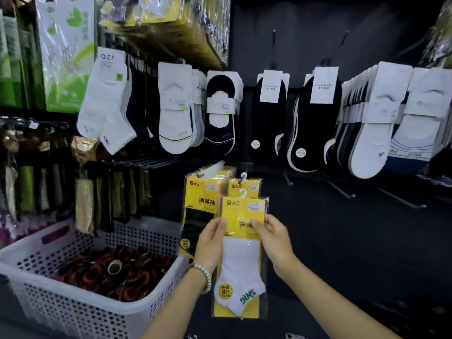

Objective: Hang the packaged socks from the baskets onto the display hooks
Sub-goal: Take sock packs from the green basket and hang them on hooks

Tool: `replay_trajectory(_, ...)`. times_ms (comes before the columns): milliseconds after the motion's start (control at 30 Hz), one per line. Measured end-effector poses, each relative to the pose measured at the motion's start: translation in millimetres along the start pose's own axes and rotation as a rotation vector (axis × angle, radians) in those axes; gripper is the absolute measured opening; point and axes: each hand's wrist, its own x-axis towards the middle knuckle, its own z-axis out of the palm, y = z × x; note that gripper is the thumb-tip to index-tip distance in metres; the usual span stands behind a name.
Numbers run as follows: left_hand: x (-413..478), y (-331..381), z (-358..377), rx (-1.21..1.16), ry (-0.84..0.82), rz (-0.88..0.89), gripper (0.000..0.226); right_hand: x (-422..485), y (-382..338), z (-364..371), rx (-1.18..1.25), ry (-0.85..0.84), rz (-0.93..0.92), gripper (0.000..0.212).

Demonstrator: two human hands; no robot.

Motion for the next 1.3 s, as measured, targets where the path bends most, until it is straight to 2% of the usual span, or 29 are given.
replay_trajectory(167, 7, 3, 7, -0.027, -0.086, -0.029, 0.034, 20, -10, -12, -0.099, 0.101, -0.060, 0.006)
replay_trajectory(367, 31, -2, 7, -0.014, -0.027, -0.048, 0.051, 52, -9, 6, -0.252, 0.100, -0.111, 0.012)
replay_trajectory(500, 44, -11, 7, 0.035, -0.009, -0.066, 0.051, 69, 7, 12, -0.217, 0.166, -0.017, 0.010)
replay_trajectory(733, 49, -35, -1, 0.183, -0.010, -0.058, 0.051, 74, 38, -6, -0.126, 0.275, 0.175, 0.024)
replay_trajectory(867, 24, -62, -16, 0.271, -0.025, -0.069, 0.051, 41, 59, -24, -0.210, 0.205, 0.210, 0.039)
replay_trajectory(1033, -44, -121, -43, 0.410, -0.070, -0.150, 0.049, -33, 107, -53, -0.338, 0.039, 0.266, 0.038)
replay_trajectory(1200, -141, -195, -55, 0.465, -0.111, -0.376, 0.045, -139, 195, -87, -0.455, -0.061, 0.491, 0.036)
replay_trajectory(1300, -206, -235, -61, 0.576, -0.143, -0.550, 0.045, -207, 252, -111, -0.557, -0.025, 0.667, 0.036)
